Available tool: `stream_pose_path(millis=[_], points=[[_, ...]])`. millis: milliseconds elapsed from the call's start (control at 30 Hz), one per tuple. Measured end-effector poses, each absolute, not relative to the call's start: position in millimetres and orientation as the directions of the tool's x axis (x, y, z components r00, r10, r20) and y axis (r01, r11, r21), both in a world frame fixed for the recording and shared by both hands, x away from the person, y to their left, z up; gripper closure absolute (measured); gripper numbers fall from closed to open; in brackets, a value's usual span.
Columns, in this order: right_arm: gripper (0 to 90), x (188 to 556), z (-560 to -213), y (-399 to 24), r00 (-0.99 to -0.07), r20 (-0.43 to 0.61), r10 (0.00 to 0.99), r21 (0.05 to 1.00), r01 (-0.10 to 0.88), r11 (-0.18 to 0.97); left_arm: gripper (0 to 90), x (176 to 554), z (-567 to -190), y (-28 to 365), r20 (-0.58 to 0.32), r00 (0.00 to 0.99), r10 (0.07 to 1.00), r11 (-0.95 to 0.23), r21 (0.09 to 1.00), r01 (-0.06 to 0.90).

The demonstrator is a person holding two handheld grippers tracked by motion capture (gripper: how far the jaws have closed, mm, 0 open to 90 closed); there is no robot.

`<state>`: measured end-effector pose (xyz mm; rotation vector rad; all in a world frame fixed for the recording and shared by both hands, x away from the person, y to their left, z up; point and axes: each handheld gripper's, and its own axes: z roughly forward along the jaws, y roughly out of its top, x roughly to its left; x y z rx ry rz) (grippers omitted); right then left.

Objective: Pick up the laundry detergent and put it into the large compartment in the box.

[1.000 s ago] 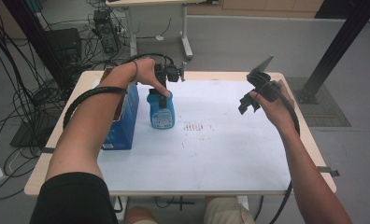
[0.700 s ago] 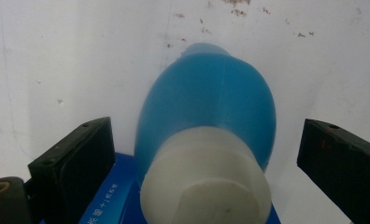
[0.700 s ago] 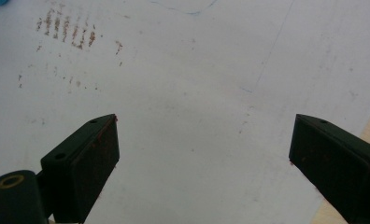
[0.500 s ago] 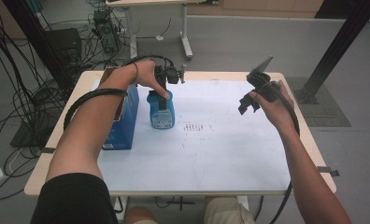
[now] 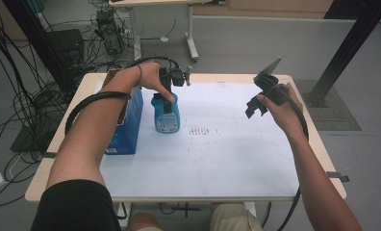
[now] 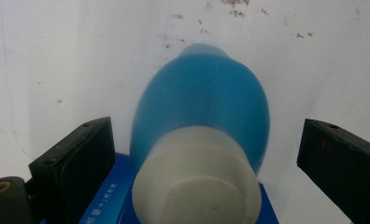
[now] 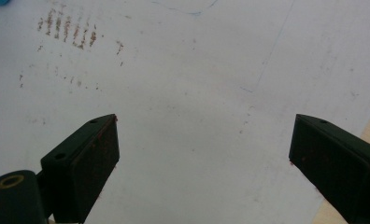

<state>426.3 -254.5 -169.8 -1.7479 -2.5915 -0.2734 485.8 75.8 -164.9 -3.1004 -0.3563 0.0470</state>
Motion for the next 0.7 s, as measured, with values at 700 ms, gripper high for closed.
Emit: stream_pose_path(millis=[700], points=[[8.7, 426.6, -168.1, -250.5, -0.384, 0.095, 0.919, 0.140, 0.919, 0.369, 4.8, 485.3, -163.8, 76.9, -0.027, 0.974, 0.227, -0.974, -0.023, 0.226]])
